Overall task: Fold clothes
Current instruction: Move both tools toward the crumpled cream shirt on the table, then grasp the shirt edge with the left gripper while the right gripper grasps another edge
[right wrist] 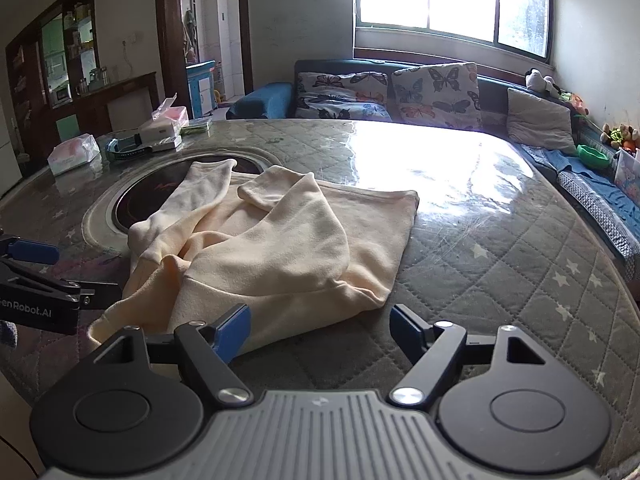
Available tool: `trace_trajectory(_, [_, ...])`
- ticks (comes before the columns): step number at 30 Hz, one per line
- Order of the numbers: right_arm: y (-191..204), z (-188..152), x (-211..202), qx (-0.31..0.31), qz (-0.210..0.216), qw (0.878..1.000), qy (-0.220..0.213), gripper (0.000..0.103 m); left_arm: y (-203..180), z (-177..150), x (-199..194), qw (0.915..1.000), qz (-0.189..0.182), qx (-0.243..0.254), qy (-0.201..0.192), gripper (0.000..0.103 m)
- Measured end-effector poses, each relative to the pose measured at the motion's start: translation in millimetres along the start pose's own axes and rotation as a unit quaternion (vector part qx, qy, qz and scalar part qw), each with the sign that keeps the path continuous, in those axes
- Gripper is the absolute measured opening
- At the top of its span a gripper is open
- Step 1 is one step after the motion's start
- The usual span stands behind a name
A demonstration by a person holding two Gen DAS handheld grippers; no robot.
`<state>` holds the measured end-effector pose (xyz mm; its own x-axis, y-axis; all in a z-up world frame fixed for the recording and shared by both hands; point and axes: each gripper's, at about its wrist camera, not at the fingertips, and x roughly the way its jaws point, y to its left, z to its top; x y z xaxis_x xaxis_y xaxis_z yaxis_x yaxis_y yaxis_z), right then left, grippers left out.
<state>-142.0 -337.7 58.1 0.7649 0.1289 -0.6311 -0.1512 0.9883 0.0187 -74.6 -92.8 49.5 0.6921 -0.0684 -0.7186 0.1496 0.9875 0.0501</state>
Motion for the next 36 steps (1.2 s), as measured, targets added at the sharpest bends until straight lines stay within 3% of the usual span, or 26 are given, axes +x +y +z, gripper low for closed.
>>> trace_trajectory(13, [3, 7, 7, -0.010, 0.008, 1.000, 0.003, 0.076, 2, 6, 2, 1.0000, -0.002, -0.001, -0.003, 0.103])
trace_trajectory(24, [-3, 31, 29, -0.023, 0.014, 1.000, 0.003, 0.068, 9, 41, 14, 0.9996, -0.002, 0.005, -0.026, 0.102])
trace_trajectory(34, [-10, 78, 80, -0.021, 0.034, 0.999, 0.011, 0.055, 13, 82, 60, 0.9999, -0.005, 0.002, -0.014, 0.079])
trace_trajectory(36, [-10, 91, 96, -0.017, 0.038, 0.999, 0.014, 0.051, 16, 92, 72, 0.9999, -0.002, -0.004, -0.010, 0.079])
